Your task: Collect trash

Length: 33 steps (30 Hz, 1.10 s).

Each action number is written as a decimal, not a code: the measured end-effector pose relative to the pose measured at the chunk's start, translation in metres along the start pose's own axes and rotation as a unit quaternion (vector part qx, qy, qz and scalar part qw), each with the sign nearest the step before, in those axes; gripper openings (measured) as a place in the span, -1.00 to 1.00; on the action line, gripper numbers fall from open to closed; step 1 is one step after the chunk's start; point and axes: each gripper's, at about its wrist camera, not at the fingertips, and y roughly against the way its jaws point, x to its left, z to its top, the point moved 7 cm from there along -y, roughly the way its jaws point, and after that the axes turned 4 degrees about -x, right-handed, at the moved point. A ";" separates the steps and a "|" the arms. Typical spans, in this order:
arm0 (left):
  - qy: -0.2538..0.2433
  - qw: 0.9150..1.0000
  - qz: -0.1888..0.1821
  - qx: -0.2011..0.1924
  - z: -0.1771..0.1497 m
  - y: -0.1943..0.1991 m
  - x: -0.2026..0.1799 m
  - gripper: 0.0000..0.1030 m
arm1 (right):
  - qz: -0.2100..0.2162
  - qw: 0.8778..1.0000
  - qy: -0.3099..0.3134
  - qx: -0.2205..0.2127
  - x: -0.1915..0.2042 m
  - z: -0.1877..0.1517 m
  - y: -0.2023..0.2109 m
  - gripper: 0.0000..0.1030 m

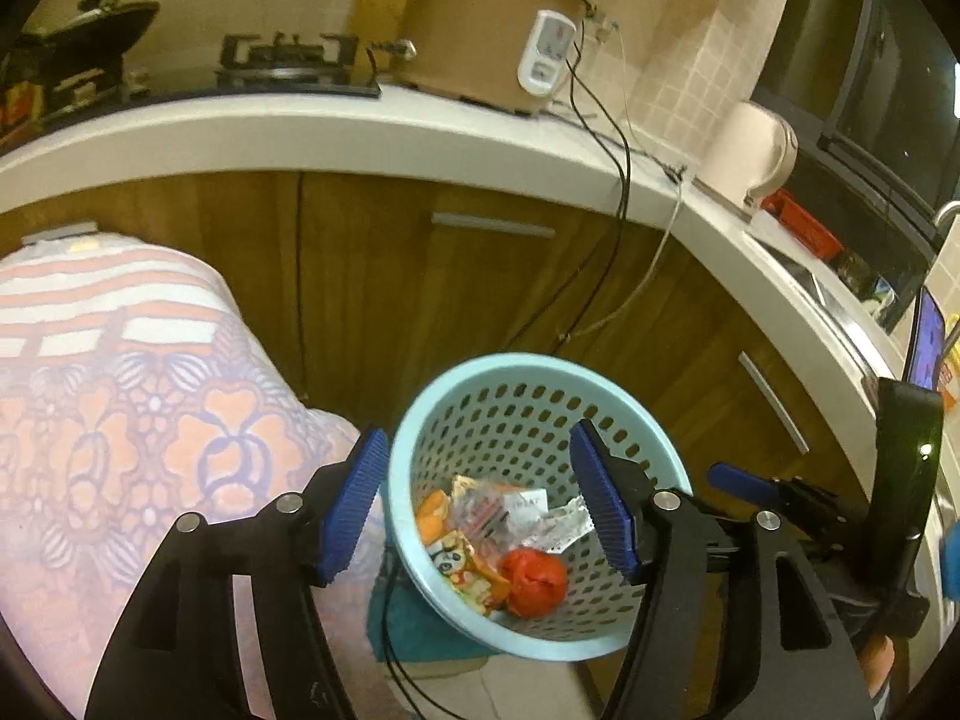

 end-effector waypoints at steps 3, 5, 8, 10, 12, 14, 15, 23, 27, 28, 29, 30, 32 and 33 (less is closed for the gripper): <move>-0.005 0.999 0.022 -0.036 0.005 0.021 0.001 0.33 | 0.010 0.999 -0.004 -0.037 0.004 0.009 0.015 0.22; -0.013 0.997 0.044 -0.066 0.009 0.038 0.000 0.42 | 0.012 0.997 -0.006 -0.069 0.008 0.018 0.027 0.22; -0.026 0.991 0.076 -0.103 0.011 0.060 -0.002 0.57 | -0.004 0.993 -0.002 -0.115 0.012 0.029 0.046 0.22; -0.029 0.988 0.094 -0.123 0.011 0.072 -0.003 0.60 | -0.015 0.989 0.003 -0.147 0.014 0.034 0.058 0.23; -0.029 0.984 0.110 -0.137 0.009 0.081 -0.003 0.62 | -0.021 0.986 0.003 -0.167 0.016 0.037 0.065 0.24; -0.028 0.982 0.120 -0.146 0.007 0.086 -0.003 0.62 | -0.030 0.982 0.007 -0.184 0.018 0.037 0.072 0.24; -0.028 0.980 0.126 -0.149 0.006 0.089 -0.003 0.62 | -0.036 0.981 0.011 -0.192 0.020 0.036 0.075 0.24; -0.028 0.974 0.154 -0.166 0.000 0.099 -0.001 0.63 | -0.049 0.973 0.036 -0.222 0.034 0.032 0.087 0.25; -0.032 0.971 0.162 -0.173 0.000 0.105 -0.001 0.63 | -0.043 0.971 0.035 -0.231 0.036 0.034 0.091 0.25; -0.033 0.971 0.163 -0.174 0.000 0.106 0.000 0.63 | -0.042 0.971 0.035 -0.233 0.037 0.035 0.091 0.25; -0.033 0.970 0.163 -0.175 0.000 0.107 0.001 0.63 | -0.041 0.971 0.035 -0.234 0.038 0.035 0.092 0.26; -0.033 0.970 0.163 -0.175 0.000 0.108 0.001 0.63 | -0.040 0.971 0.035 -0.234 0.038 0.036 0.092 0.26; -0.032 0.970 0.165 -0.177 0.001 0.110 0.003 0.63 | -0.038 0.971 0.035 -0.234 0.041 0.036 0.092 0.27; -0.032 0.970 0.165 -0.177 0.000 0.110 0.003 0.63 | -0.036 0.971 0.035 -0.234 0.042 0.036 0.092 0.27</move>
